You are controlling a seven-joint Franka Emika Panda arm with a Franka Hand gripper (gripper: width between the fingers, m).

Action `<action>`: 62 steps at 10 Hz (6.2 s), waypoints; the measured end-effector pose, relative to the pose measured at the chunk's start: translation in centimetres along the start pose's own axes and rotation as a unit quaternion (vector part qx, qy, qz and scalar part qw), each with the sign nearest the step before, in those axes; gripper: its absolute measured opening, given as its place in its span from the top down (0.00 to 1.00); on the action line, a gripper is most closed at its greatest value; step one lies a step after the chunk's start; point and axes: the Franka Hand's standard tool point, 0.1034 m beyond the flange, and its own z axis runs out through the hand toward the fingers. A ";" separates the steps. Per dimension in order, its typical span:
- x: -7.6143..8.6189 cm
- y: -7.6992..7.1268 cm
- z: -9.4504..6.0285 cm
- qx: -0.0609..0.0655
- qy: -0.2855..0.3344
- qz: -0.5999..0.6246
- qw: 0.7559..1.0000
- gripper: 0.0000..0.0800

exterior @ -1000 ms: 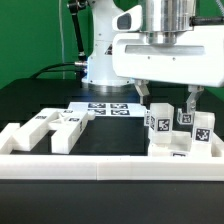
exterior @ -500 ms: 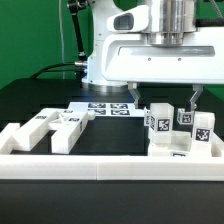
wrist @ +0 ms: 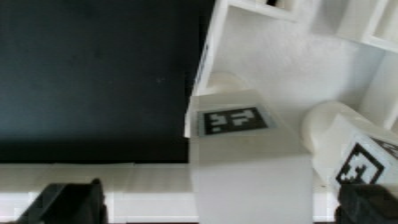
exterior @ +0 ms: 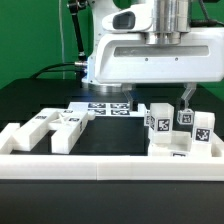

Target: Assemble chair

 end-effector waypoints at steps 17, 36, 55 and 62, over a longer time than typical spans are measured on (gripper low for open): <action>-0.1 -1.7 0.3 0.007 -0.008 0.546 0.838 0.63; 1.0 -1.8 0.6 0.008 0.019 0.219 0.975 0.19; 0.8 -1.9 0.8 0.011 0.027 0.415 0.910 0.63; 0.8 -2.2 0.8 0.022 0.017 0.648 0.761 0.63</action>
Offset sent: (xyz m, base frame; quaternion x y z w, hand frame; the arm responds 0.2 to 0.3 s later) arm 0.0000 0.0000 0.0000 0.0000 0.0000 0.0650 0.9979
